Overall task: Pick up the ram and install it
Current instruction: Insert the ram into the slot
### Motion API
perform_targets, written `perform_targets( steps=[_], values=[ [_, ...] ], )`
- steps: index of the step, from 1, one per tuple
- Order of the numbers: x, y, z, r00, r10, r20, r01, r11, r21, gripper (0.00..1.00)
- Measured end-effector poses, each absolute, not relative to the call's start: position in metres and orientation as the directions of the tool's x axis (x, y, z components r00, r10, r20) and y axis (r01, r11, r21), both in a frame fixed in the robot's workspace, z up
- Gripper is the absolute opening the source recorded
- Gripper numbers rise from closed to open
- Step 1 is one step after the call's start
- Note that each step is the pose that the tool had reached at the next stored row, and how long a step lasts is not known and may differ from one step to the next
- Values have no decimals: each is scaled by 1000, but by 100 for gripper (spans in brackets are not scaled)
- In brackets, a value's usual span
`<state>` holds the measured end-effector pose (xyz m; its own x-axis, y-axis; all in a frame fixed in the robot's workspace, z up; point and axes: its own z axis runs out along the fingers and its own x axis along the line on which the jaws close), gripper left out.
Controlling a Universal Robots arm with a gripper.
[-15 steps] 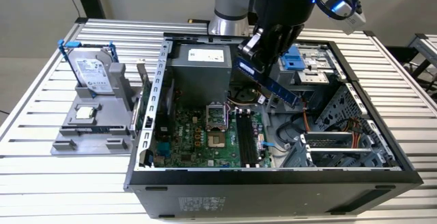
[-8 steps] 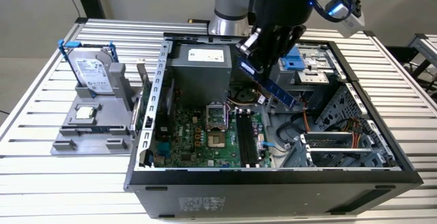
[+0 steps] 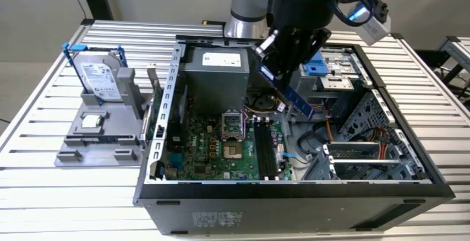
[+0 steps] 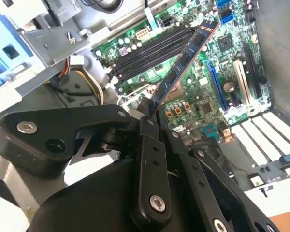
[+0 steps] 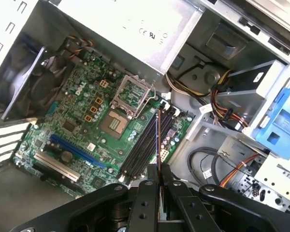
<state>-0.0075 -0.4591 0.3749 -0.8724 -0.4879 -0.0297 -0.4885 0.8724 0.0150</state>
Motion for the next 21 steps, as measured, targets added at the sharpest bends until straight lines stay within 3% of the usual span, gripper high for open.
perform_targets(
  steps=[21],
  values=[
    [-8,-459,365,-961,-275,-30,-276,961,15,0]
  ],
)
